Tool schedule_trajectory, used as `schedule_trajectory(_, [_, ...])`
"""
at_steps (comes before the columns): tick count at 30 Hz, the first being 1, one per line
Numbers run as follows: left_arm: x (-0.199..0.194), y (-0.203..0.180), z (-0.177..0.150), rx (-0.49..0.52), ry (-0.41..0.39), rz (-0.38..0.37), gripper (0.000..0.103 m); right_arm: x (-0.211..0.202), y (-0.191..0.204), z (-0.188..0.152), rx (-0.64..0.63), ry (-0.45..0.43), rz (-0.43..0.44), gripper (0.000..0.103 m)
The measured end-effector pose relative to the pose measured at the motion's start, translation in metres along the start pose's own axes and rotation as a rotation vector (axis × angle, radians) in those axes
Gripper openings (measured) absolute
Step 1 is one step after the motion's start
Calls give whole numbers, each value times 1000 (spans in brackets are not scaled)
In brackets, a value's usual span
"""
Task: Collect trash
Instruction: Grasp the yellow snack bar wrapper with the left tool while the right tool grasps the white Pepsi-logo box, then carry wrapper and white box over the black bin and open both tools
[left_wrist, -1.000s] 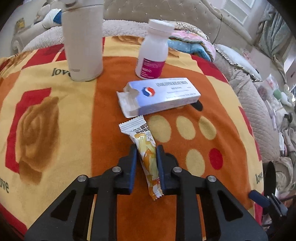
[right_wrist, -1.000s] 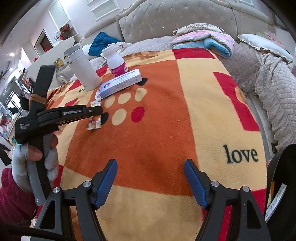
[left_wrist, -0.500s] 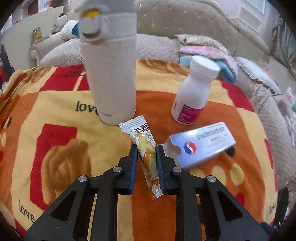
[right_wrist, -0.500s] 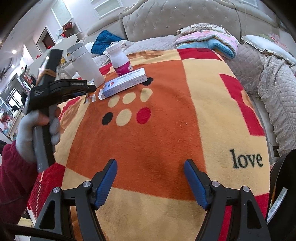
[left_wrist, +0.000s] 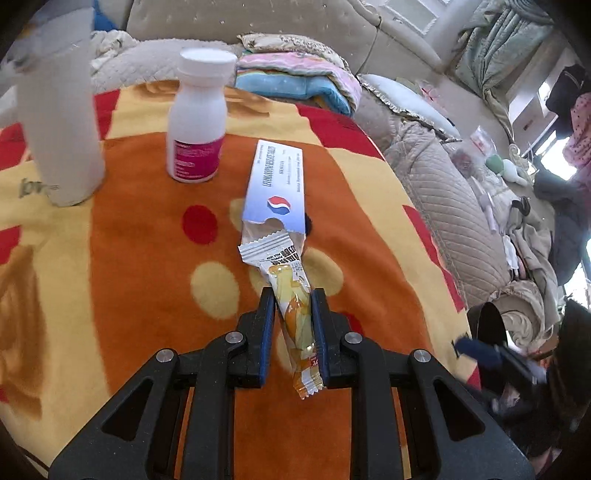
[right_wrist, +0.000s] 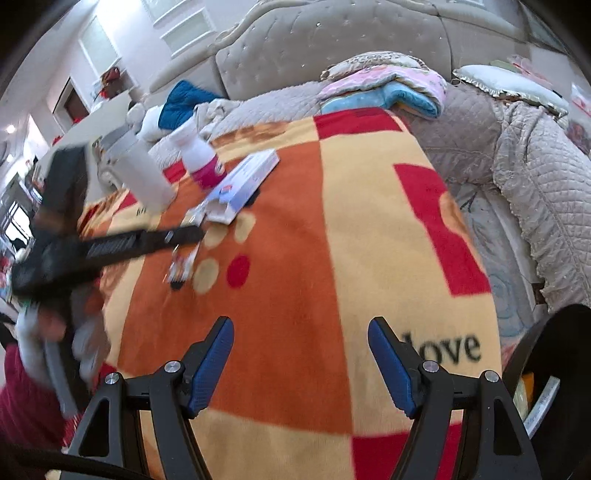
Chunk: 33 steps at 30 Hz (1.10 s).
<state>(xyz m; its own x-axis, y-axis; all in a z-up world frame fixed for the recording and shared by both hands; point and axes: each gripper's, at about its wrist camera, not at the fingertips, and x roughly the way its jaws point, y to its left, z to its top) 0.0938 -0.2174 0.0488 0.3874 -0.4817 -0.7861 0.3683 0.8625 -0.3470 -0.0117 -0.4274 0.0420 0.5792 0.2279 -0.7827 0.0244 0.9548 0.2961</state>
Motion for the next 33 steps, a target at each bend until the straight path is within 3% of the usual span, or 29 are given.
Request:
schedule_trajectory(5, [-26, 20, -10, 1, -30, 143, 17, 23, 17, 29, -9, 0, 28, 73])
schedule_trajectory(10, [-39, 51, -22, -37, -33, 227, 17, 64, 50, 69, -34, 7, 38, 73])
schedule_trajectory(22, [-46, 71, -29, -58, -53, 257, 17, 148, 90, 136, -45, 67, -59, 74])
schedule_trajectory(23, [-46, 70, -30, -62, -51, 251, 17, 153, 91, 138, -51, 75, -64, 74])
schedule_trajectory(27, [-51, 65, -34, -57, -56, 234, 17, 151, 87, 130, -87, 76, -80, 56])
schedule_trajectory(33, [-59, 56, -50, -62, -46, 204, 17, 93, 74, 78, -110, 124, 39, 55])
